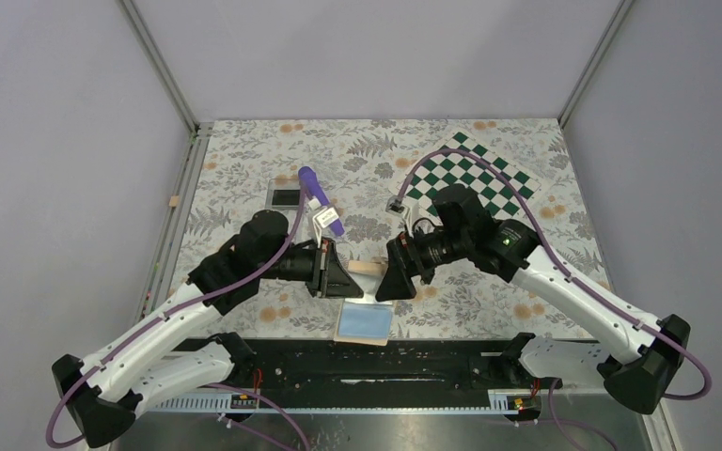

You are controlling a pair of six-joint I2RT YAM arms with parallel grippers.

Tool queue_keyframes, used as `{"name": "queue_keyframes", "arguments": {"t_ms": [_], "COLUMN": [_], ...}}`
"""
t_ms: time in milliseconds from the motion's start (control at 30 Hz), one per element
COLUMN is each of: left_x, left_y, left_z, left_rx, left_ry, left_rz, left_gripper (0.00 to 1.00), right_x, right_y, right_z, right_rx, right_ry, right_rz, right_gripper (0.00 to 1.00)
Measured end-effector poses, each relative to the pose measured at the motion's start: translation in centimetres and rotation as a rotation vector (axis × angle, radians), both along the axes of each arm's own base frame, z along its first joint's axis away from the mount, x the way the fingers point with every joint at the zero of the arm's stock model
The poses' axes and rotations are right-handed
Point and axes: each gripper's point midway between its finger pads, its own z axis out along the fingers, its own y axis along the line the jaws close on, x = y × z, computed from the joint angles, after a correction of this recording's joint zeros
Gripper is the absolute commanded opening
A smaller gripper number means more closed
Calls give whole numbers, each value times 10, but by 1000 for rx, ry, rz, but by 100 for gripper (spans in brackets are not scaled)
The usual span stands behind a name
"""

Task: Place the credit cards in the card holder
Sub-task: Open the card holder at the center of the board.

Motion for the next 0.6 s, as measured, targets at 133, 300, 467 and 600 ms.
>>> {"name": "queue_keyframes", "arguments": {"t_ms": [133,300,467,600], "left_x": [-5,-7,-7,-10], "left_y": [0,0,1,5], "left_z": [2,3,11,15], "left_rx": [-8,-15,-45,-95], "left_ry": [7,5,-18,-54], "left_rz": [-26,-38,-25,-5], "left_gripper": [2,32,72,81], "right_x": [-1,-8,-12,-10], "right_y": [5,16,22,24], "right_z": [4,19,15,14], "right_rx": [28,134,179,204], "right_ry": [-1,17,99,146], "right_rz": [29,90,76,17], "right_gripper": [57,0,0,0]}}
